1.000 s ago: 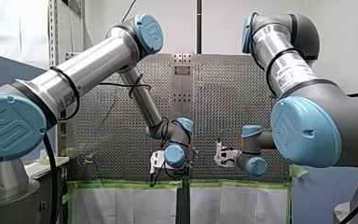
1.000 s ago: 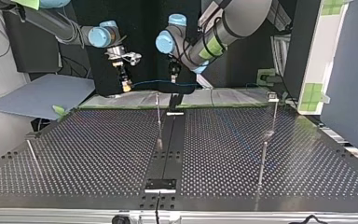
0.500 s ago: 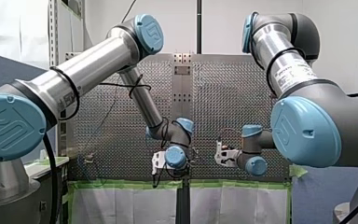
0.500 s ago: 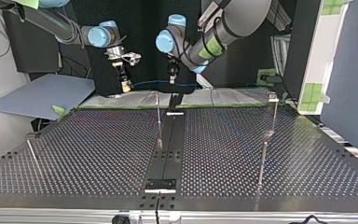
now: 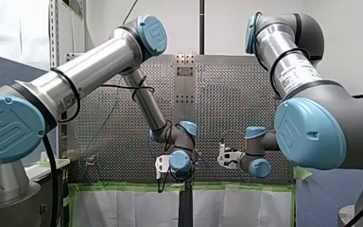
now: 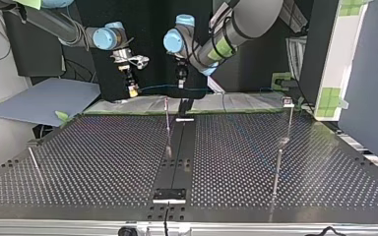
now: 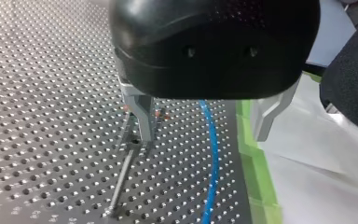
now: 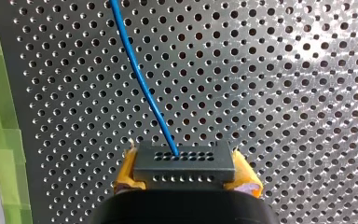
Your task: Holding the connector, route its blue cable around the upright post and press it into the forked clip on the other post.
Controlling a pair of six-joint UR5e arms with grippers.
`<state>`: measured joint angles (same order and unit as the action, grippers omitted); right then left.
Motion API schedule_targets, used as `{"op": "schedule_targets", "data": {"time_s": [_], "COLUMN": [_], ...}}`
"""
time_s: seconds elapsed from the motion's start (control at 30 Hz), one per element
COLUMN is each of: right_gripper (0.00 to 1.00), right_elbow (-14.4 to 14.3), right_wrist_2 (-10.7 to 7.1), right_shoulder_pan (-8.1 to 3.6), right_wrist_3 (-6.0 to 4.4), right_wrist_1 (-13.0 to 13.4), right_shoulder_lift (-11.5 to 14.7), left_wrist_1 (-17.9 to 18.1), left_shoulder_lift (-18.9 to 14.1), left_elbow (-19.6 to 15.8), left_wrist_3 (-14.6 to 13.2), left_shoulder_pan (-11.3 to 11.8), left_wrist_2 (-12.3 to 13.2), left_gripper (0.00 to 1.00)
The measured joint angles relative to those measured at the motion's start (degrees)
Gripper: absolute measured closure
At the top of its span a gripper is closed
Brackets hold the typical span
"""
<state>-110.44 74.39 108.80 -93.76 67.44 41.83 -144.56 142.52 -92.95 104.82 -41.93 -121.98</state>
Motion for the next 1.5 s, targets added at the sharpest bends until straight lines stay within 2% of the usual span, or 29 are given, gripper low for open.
{"op": "schedule_targets", "data": {"time_s": [0.37,0.63,1.0,1.17,1.37,1.5], "right_gripper": [1.0,1.0,1.0,1.0,1.0,1.0], "right_elbow": [0.04,0.11,0.23,0.26,0.41,0.43], "right_wrist_2": [0.05,0.07,0.07,0.07,0.14,0.28], "right_shoulder_pan": [-0.04,-0.05,-0.04,-0.04,0.06,0.05], "right_wrist_3": [0.0,-0.07,-0.09,-0.09,-0.08,-0.07], "right_wrist_1": [0.07,0.17,0.17,0.18,0.1,0.09], "right_shoulder_lift": [0.0,0.0,0.0,0.0,0.01,0.0], "left_wrist_1": [4.53,8.37,13.54,15.38,18.25,20.1], "left_shoulder_lift": [1.28,1.3,1.44,3.28,6.06,6.56], "left_elbow": [-0.81,-0.9,-0.96,-1.14,-1.23,-1.24], "left_wrist_3": [3.88,4.15,4.34,4.72,5.13,4.6], "left_shoulder_pan": [-0.72,-1.23,-2.84,-3.26,-3.88,-4.55], "left_wrist_2": [-2.33,-2.81,-7.49,-9.69,-10.01,-9.54], "left_gripper": [0.01,0.01,0.01,0.01,0.01,0.01]}}
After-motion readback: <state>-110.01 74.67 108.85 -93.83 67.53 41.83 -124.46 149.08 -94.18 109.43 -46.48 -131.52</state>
